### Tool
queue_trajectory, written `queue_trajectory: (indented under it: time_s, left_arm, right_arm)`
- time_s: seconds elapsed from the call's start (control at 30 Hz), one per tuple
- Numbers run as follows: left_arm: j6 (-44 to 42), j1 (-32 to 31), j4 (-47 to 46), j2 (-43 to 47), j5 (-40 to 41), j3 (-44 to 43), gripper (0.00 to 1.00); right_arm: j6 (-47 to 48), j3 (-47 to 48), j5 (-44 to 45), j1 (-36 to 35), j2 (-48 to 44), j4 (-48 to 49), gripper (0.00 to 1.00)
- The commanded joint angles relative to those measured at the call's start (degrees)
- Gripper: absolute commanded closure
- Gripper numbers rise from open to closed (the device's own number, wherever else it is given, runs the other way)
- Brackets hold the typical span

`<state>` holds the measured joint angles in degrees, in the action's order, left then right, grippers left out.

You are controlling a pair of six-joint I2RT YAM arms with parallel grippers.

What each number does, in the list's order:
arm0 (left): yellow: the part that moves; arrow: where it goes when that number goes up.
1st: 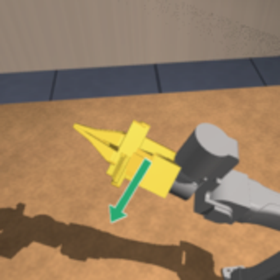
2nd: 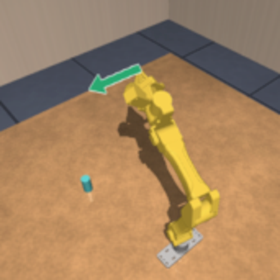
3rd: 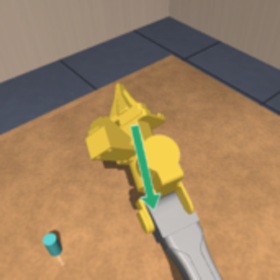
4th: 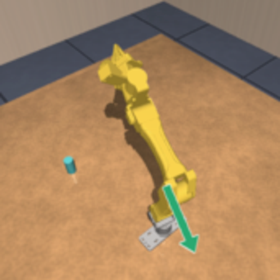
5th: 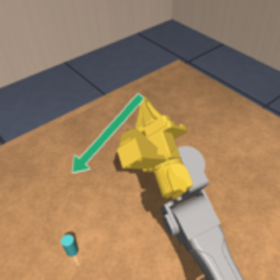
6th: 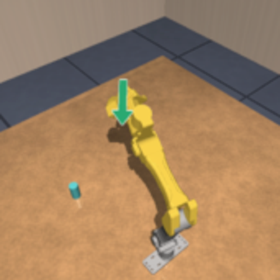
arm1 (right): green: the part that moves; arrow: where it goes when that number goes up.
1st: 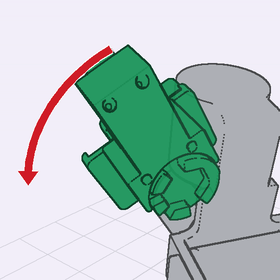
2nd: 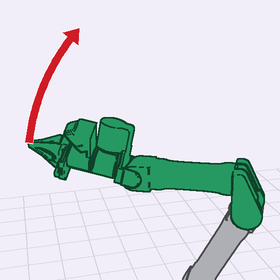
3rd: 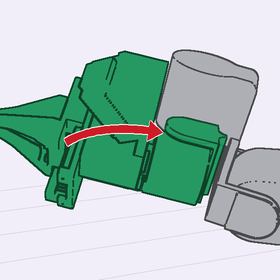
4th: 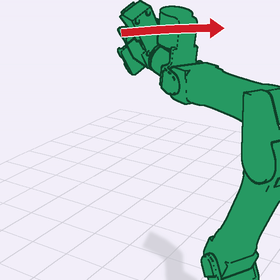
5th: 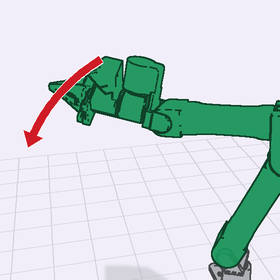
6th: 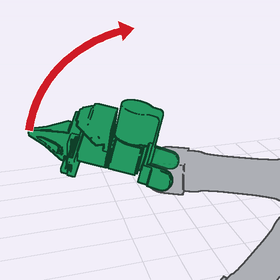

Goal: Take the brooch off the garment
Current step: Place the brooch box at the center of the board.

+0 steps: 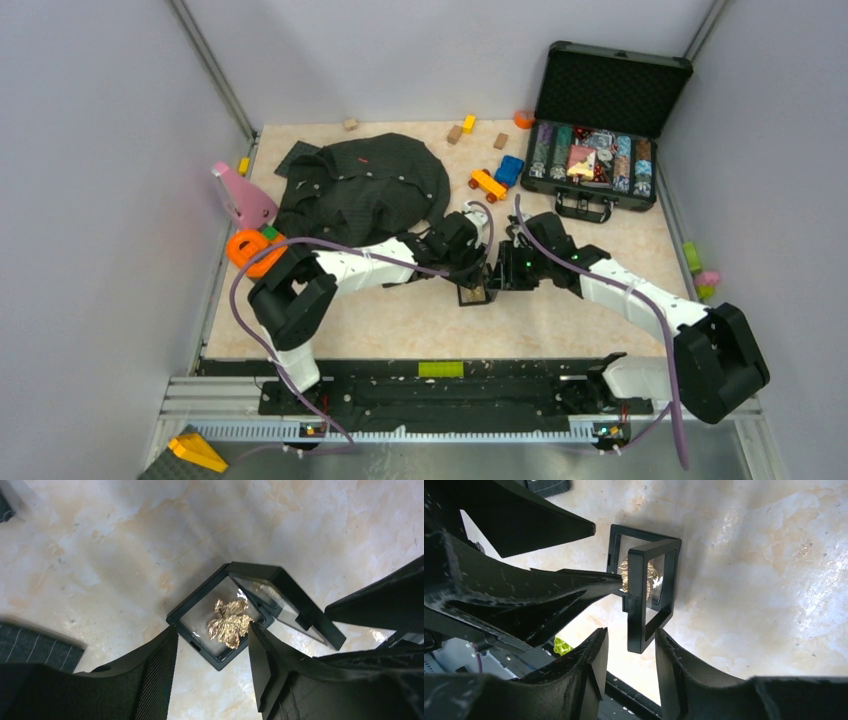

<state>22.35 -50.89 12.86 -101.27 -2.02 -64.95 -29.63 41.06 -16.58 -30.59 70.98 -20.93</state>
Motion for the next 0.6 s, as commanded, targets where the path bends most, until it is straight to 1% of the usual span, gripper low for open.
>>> queue_trajectory:
  time_s: [0.0,0.07,0.13,0.2,0.3,0.33,0.37,0.4,0.43,0.47,0.57]
  left_arm:
    - [0.86,1.64,-1.90,7.08,0.74,3.63,0.42]
    - [1.45,2.59,-2.69,9.43,0.36,6.12,0.43]
    - [2.31,3.61,-3.86,11.70,-0.69,8.80,0.46]
    - [3.11,4.47,-5.35,13.14,-1.69,11.53,0.52]
    - [4.54,5.28,-7.52,12.99,-4.23,14.19,0.61]
    - [5.12,5.37,-8.29,12.33,-5.32,14.76,0.65]
    - [5.68,5.44,-9.12,11.69,-6.41,15.08,0.74]
    - [6.14,5.45,-9.89,10.83,-7.58,15.37,0.86]
    - [6.54,5.47,-10.56,9.92,-8.55,15.56,0.95]
    - [6.76,5.48,-11.10,9.11,-9.29,15.68,1.00]
    - [7.16,5.51,-12.07,6.83,-10.31,15.71,1.00]
  right_arm:
    - [-0.35,2.10,-0.97,0.35,-2.80,1.21,0.59]
    - [-0.46,2.02,-1.39,0.35,-3.26,1.36,0.60]
    - [-0.67,1.81,-1.24,0.35,-3.74,1.49,0.63]
    - [-0.83,1.43,-1.09,0.34,-4.04,1.87,0.69]
    - [-1.32,0.77,-1.39,0.35,-3.85,2.72,0.72]
    - [-1.64,0.51,-1.58,0.33,-3.74,3.14,0.73]
    - [-2.01,0.17,-1.95,0.35,-3.60,3.88,0.75]
    - [-2.39,-0.10,-2.45,0.35,-3.44,4.75,0.77]
    - [-2.87,-0.44,-3.18,0.29,-3.33,5.70,0.78]
    - [-3.37,-0.64,-3.80,0.35,-3.10,6.52,0.79]
    - [-3.95,-0.78,-4.68,0.31,-2.35,7.55,0.82]
